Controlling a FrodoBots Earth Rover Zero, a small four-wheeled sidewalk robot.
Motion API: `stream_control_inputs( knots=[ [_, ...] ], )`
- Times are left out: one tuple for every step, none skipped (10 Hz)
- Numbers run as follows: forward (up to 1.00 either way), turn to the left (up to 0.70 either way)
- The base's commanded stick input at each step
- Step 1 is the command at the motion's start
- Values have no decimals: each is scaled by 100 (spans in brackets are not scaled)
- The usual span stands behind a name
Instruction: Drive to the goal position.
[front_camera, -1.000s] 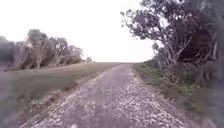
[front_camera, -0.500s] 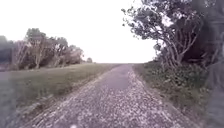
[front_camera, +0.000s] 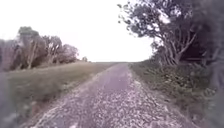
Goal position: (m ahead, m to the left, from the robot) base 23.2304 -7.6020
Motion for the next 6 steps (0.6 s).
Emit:
stream_control_inputs(
  knots=[
    [70,0],
    [70,0],
    [70,0],
    [70,0],
    [70,0],
    [70,0]
  ],
)
